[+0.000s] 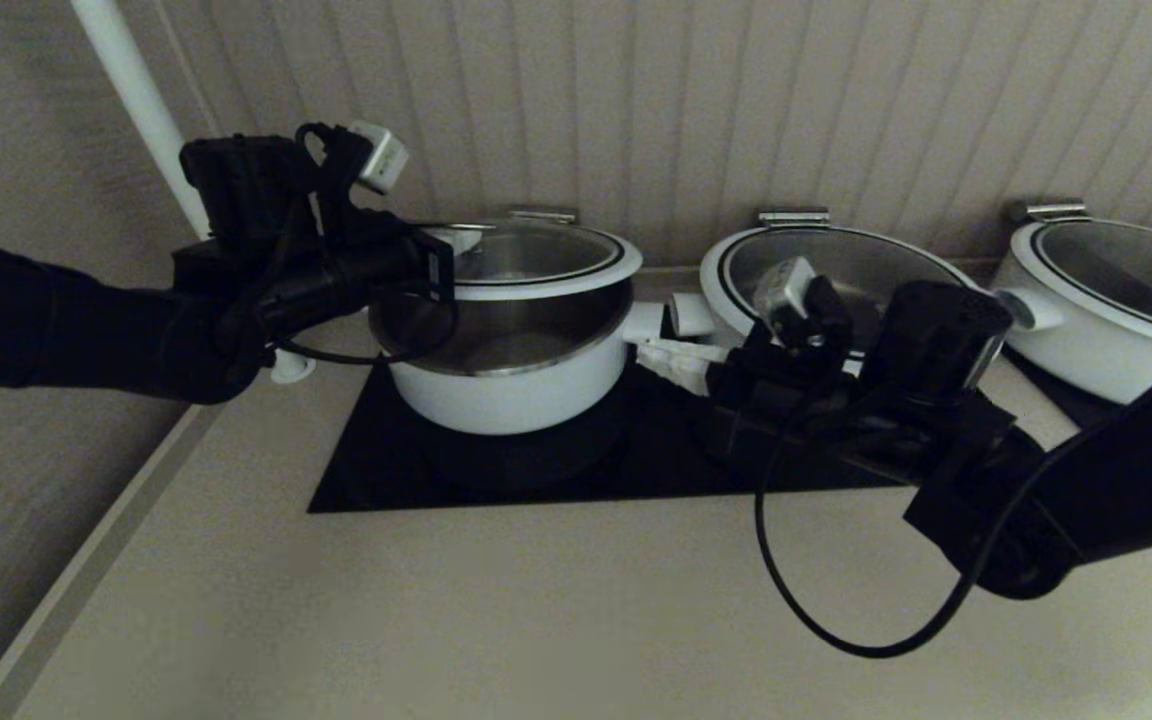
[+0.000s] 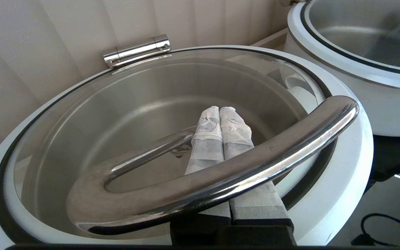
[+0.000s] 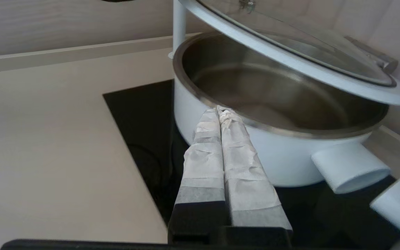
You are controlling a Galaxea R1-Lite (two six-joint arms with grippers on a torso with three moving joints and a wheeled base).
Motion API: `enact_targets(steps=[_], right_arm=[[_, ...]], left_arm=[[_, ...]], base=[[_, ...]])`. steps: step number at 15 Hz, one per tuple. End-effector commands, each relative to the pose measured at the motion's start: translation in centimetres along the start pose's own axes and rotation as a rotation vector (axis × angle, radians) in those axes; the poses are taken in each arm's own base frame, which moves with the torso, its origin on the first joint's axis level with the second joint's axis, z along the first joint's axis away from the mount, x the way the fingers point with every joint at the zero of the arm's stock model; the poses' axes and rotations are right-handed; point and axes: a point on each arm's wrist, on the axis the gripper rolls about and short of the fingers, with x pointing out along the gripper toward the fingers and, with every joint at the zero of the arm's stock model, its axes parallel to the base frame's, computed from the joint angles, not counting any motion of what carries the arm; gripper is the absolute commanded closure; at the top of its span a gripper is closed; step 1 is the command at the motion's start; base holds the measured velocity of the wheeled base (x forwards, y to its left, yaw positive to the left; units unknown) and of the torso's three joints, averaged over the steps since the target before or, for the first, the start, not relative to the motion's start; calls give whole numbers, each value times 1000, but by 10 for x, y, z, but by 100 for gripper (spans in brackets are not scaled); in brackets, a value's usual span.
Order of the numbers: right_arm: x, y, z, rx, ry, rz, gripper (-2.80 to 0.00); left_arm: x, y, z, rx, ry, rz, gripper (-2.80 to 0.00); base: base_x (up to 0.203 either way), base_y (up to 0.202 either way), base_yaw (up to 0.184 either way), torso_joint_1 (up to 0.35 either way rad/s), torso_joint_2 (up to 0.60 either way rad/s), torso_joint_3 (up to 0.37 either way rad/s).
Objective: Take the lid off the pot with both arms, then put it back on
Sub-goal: Hold the pot lid with the right arm
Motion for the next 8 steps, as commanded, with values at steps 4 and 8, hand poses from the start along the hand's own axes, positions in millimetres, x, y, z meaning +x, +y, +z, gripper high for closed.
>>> enact_targets(steps=[4,8], right_arm=[[16,5,-22,-9,-23,18,0],[29,4,-30,-18,-45,21,0]], left_arm=[[1,1,6,8,-21,0,0],[1,1,6,8,-21,0,0]], base=[[0,0,0,0,0,0],[0,0,0,0,0,0]])
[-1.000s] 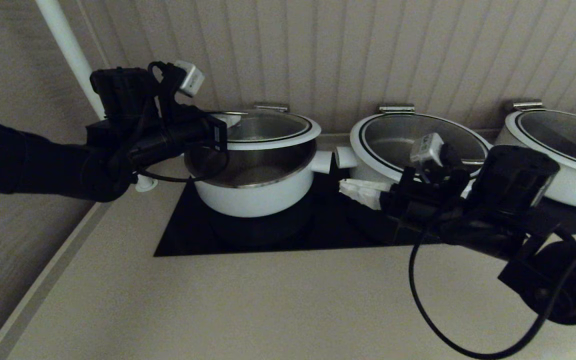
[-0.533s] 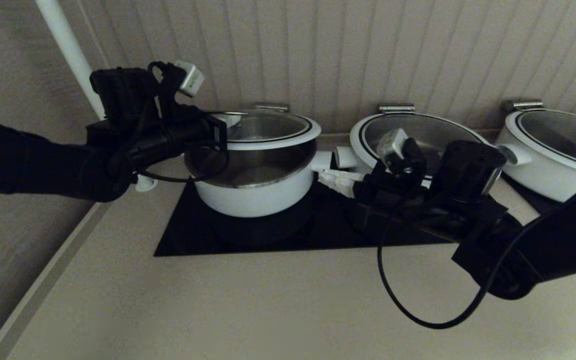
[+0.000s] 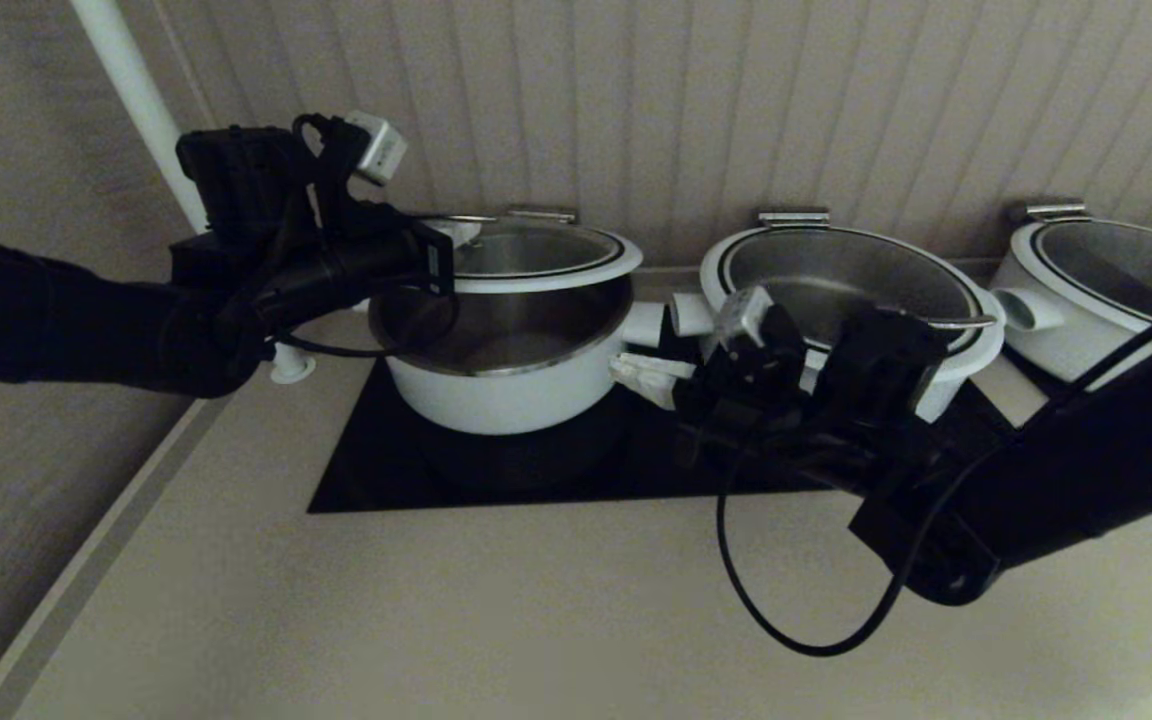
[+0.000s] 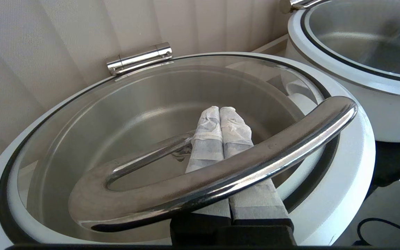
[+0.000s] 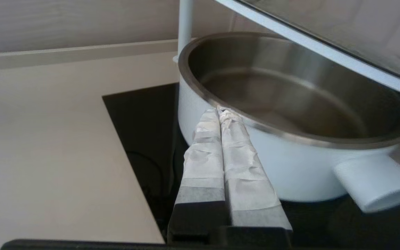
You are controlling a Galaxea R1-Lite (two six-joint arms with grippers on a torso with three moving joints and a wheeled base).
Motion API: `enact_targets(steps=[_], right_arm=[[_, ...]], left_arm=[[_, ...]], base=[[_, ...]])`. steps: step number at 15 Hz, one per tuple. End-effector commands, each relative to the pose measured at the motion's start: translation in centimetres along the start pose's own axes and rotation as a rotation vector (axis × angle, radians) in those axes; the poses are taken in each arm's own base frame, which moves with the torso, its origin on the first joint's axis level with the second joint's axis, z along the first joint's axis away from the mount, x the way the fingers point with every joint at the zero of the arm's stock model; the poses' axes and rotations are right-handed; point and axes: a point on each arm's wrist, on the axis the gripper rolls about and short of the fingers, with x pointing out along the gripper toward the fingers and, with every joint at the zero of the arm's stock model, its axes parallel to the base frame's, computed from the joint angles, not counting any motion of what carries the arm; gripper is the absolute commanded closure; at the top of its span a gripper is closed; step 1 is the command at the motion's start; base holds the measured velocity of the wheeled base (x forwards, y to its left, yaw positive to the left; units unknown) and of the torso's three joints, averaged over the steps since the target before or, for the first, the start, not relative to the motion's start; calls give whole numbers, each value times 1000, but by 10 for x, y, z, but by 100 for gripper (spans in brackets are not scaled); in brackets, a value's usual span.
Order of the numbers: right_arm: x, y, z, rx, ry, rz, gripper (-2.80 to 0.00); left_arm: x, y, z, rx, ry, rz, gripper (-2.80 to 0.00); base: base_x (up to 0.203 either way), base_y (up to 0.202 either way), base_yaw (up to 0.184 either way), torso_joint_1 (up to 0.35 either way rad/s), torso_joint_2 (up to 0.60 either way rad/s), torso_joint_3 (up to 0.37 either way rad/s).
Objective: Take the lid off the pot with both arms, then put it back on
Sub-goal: Hold the pot lid with the right arm
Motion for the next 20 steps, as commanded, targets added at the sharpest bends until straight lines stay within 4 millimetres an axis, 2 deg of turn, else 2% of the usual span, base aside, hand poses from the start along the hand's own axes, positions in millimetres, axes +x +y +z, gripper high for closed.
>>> enact_targets(steps=[1,7,14,20], right_arm=[[12,-4,-5,-13,-19,-11,0],[26,-13,-15,-22,-28,-54,0],[34,-29,-14,-44,-53,-133,0],[40,-35,-11,-50,-69,-154,0]], left_arm=[[0,0,0,2,-4,-1,0],[0,0,0,0,-3,-1,0],[0,0,0,1,-4,0,0],[-1,0,2,4,-8,1,0]], base=[[0,0,0,0,0,0],[0,0,0,0,0,0],[0,0,0,0,0,0],[0,0,0,0,0,0]])
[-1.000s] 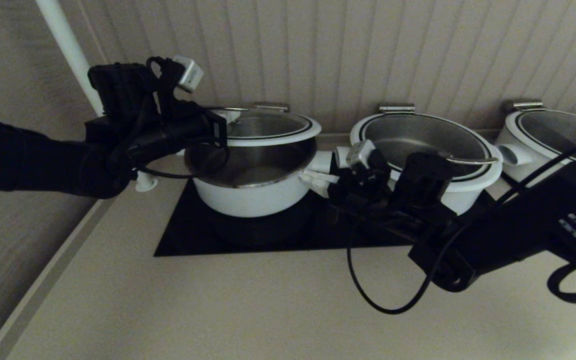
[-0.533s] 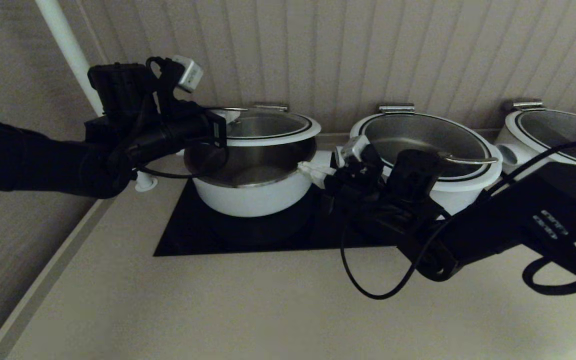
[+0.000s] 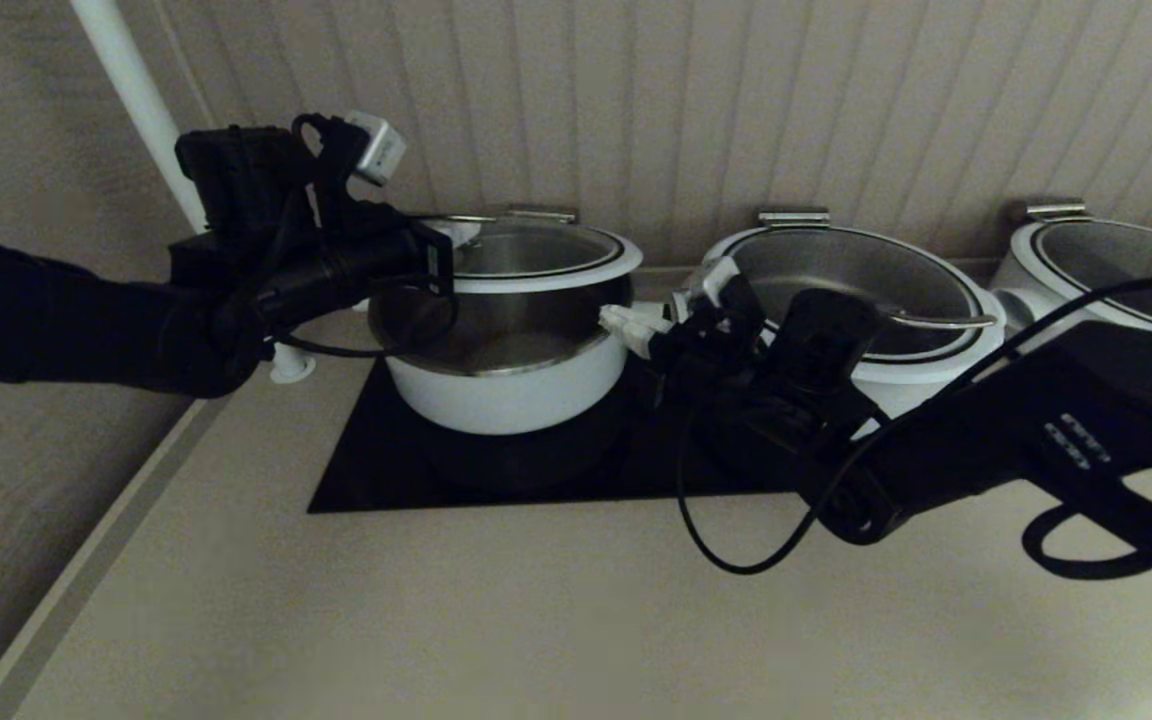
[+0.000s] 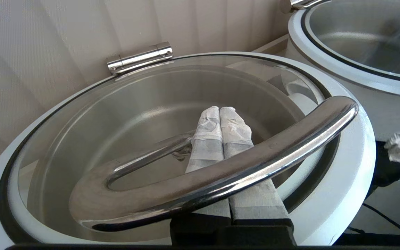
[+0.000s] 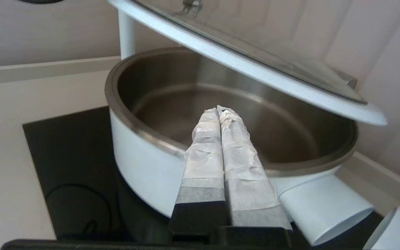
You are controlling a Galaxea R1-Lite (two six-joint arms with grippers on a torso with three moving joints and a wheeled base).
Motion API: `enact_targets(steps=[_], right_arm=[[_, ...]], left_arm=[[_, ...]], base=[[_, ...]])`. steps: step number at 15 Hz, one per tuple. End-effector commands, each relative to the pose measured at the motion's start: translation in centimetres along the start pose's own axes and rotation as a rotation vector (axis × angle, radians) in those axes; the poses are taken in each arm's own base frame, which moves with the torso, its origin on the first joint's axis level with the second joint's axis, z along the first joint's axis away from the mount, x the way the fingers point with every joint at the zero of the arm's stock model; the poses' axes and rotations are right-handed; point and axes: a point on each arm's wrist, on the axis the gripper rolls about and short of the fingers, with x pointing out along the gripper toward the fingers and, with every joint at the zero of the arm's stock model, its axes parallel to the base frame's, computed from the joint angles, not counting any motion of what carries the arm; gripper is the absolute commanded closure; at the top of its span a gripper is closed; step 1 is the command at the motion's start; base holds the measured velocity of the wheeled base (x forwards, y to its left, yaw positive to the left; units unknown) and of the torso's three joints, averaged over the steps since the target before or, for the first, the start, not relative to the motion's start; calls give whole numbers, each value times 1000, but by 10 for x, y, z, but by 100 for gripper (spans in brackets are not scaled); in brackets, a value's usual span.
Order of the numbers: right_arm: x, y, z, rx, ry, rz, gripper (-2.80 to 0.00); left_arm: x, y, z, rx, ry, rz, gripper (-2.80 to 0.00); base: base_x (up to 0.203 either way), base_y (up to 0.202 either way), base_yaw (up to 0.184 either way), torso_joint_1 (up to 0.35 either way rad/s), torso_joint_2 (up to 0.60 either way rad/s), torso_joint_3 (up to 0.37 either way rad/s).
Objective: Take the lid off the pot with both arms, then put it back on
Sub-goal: Hold the pot lid with the right arm
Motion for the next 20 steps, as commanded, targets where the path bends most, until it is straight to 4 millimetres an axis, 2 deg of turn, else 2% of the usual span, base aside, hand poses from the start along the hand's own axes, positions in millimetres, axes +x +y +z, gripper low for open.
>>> enact_targets(steps=[1,7,11,20], right_arm=[[2,-1,1,-2,-2,3,0],[8,-6,1,-7,-9,-6,0],[9,-7,-10,-3,5,-8,0],[21,-21,-9,-18,-20,-29,0]], left_arm=[[-1,0,2,5,-9,-1,0],[-3,0,5,6,-15,0,0],[-3,0,6,7,-15,10,0],[-4,-1,6,7,-14,9,0]], base=[[0,0,0,0,0,0],[0,0,0,0,0,0],[0,0,0,0,0,0],[0,0,0,0,0,0]])
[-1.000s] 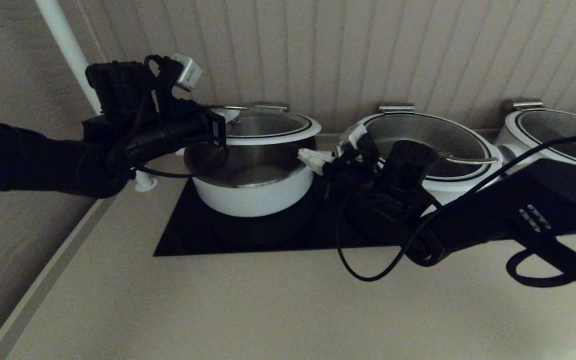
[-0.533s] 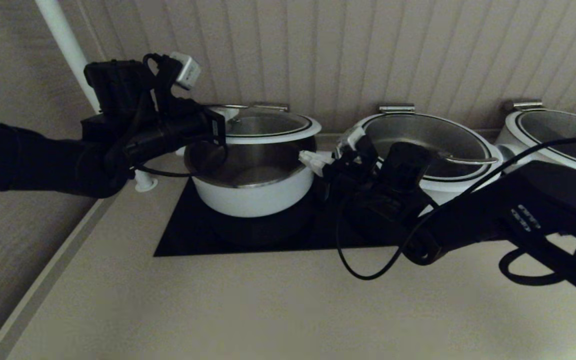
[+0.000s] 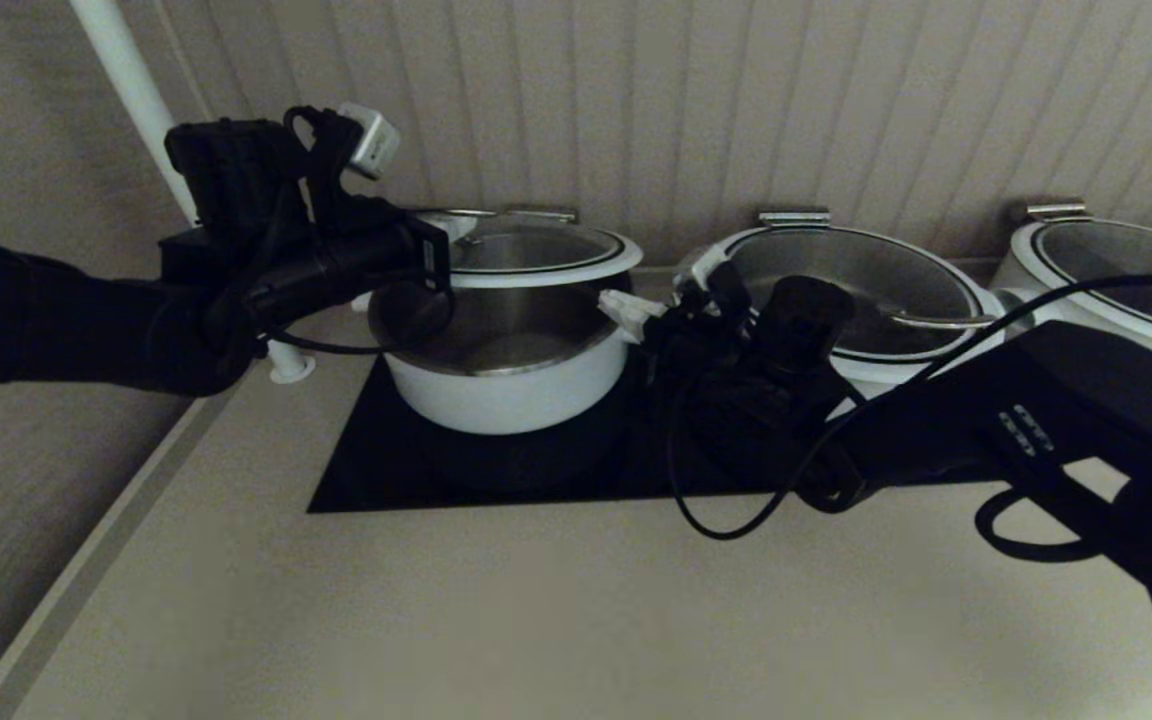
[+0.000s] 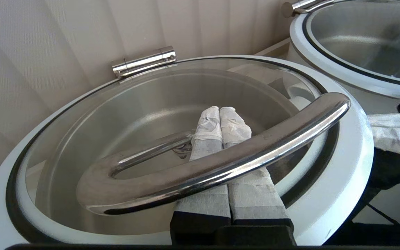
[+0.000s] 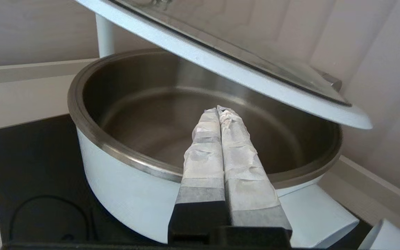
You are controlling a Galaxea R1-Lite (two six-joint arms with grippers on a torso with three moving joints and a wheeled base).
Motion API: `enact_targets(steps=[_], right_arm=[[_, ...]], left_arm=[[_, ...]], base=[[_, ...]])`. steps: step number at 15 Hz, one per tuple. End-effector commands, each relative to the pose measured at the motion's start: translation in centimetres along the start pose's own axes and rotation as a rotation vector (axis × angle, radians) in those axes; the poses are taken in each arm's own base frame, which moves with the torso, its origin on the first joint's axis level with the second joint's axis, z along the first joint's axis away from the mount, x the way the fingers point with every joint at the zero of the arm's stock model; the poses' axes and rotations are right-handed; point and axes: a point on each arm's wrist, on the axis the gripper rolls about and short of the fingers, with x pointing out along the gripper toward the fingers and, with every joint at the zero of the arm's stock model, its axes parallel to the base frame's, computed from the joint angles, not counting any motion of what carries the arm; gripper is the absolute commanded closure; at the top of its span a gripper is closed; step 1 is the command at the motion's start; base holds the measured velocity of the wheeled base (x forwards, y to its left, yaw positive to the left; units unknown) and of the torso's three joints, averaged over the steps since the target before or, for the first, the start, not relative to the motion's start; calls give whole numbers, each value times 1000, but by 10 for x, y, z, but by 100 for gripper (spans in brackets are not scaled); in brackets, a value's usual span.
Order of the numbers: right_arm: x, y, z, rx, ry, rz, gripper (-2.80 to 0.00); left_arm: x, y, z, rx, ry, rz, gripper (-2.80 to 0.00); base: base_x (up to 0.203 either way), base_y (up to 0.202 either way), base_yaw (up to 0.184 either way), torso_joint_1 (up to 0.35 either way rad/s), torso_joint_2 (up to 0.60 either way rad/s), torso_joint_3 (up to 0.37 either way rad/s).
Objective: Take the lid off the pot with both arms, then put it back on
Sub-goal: Hold the pot lid with the right arm
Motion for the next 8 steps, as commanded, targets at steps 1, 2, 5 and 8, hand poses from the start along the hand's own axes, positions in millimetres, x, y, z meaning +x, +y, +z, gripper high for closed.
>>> enact_targets(steps=[1,2,5,8], right_arm=[[3,-2,1,-7,-15,-1,0],[5,-2,0,-9,-19,-2,0],[5,-3,0,-7,-14,-1,0],[5,-3,1,-9,-18,-2,0]], left_arm=[[-1,-1,2,3,-7,-3,0],[-1,-1,2,4,-8,-3,0],[-3,-1,3,4,-6,-3,0],[-11,-5,-1,1,15,-6,0]], base=[[0,0,0,0,0,0],[0,0,0,0,0,0],[0,0,0,0,0,0],[0,0,0,0,0,0]])
